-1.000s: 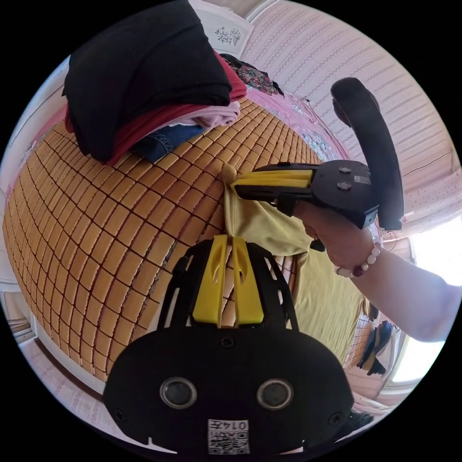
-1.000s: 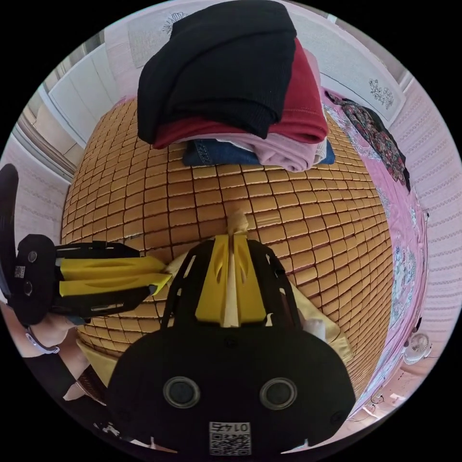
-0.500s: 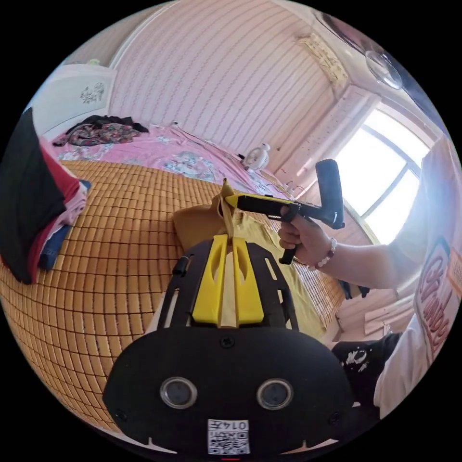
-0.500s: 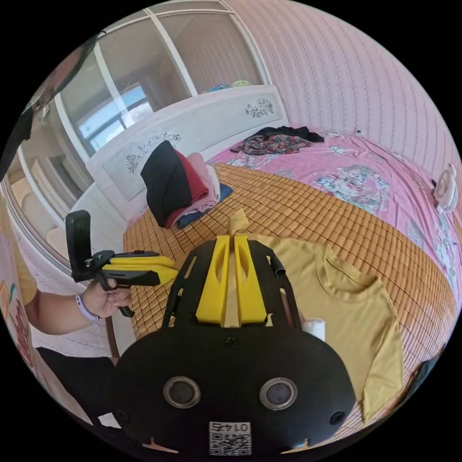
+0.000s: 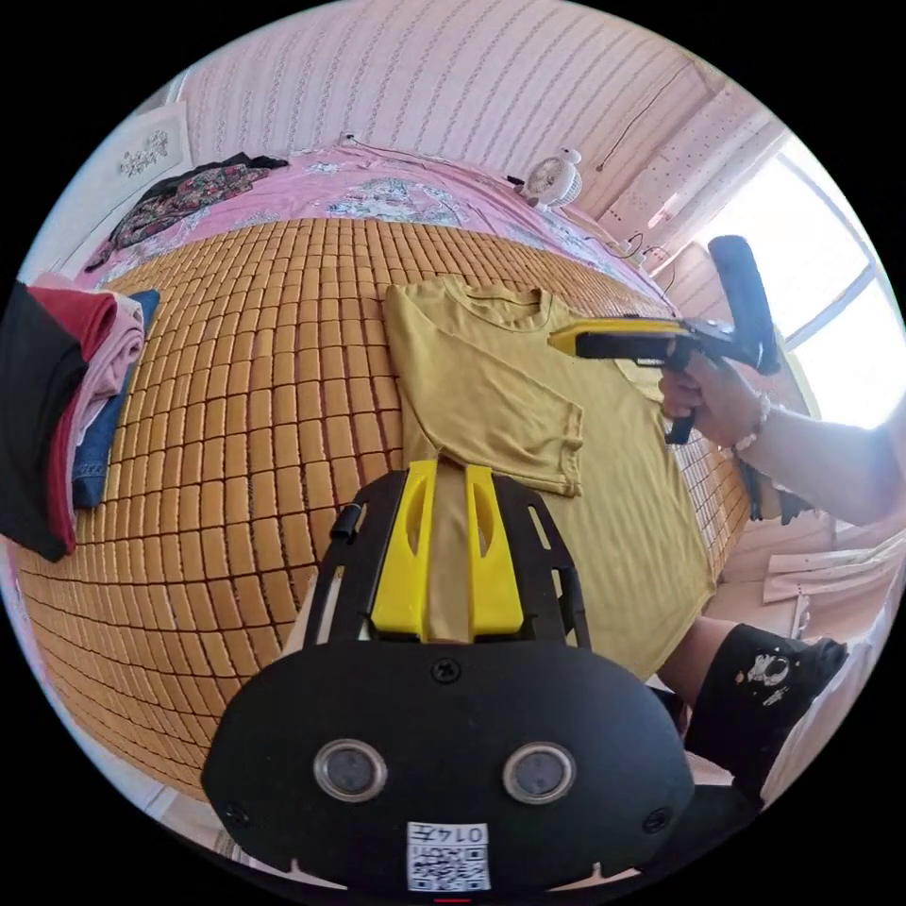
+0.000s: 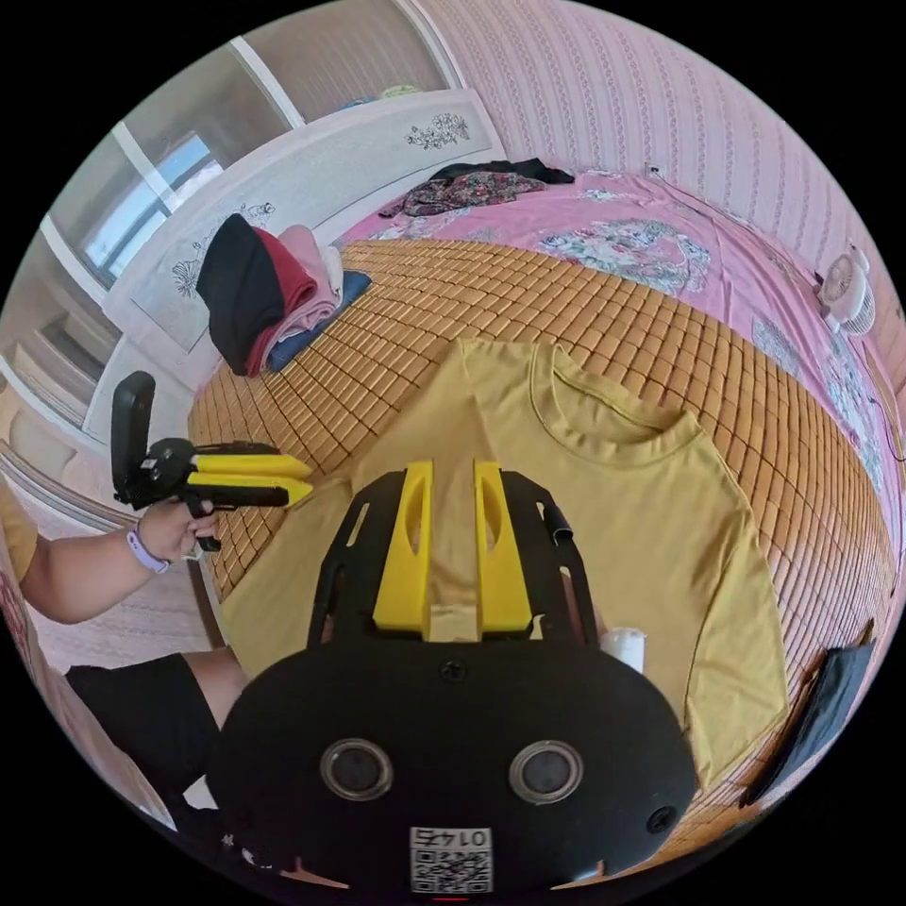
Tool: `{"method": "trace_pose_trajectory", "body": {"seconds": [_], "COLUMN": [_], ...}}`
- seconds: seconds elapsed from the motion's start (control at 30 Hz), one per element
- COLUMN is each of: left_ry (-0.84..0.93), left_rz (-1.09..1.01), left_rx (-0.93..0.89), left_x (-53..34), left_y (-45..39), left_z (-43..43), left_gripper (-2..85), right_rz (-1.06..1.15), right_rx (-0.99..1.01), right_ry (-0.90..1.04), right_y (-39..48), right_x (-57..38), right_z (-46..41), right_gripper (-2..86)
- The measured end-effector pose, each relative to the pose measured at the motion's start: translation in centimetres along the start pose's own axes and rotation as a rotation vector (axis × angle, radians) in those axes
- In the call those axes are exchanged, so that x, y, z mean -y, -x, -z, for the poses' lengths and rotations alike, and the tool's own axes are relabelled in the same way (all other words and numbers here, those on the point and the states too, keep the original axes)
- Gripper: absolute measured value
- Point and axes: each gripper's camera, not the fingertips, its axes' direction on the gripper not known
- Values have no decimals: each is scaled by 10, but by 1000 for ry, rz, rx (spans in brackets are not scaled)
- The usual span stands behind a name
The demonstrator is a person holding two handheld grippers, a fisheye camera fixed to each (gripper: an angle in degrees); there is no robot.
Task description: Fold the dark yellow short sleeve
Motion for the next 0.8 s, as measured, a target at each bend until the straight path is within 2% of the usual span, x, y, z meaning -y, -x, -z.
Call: {"method": "trace_pose_trajectory", "body": {"seconds": [0.2, 0.33, 0.43, 0.6, 0.8], "left_ry": [87, 70, 52, 25, -3], "left_rz": [-9, 19, 48, 121, 60], "left_rx": [18, -35, -39, -68, -103], "left_x": [27, 30, 30, 31, 32], "left_y": [-1, 2, 6, 14, -17], "left_z": [-44, -53, -56, -53, -38], "left_gripper": [60, 42, 42, 55, 51], "right_rz": [16, 28, 85, 65, -3], "right_rx": [20, -57, -46, -15, -65], "right_ry": [0, 134, 167, 153, -1], "right_y": [-3, -7, -11, -25, -44], "right_x": [77, 100, 105, 104, 31], "right_z": [-46, -79, -82, -56, 25], "right_gripper": [69, 21, 15, 40, 43]}}
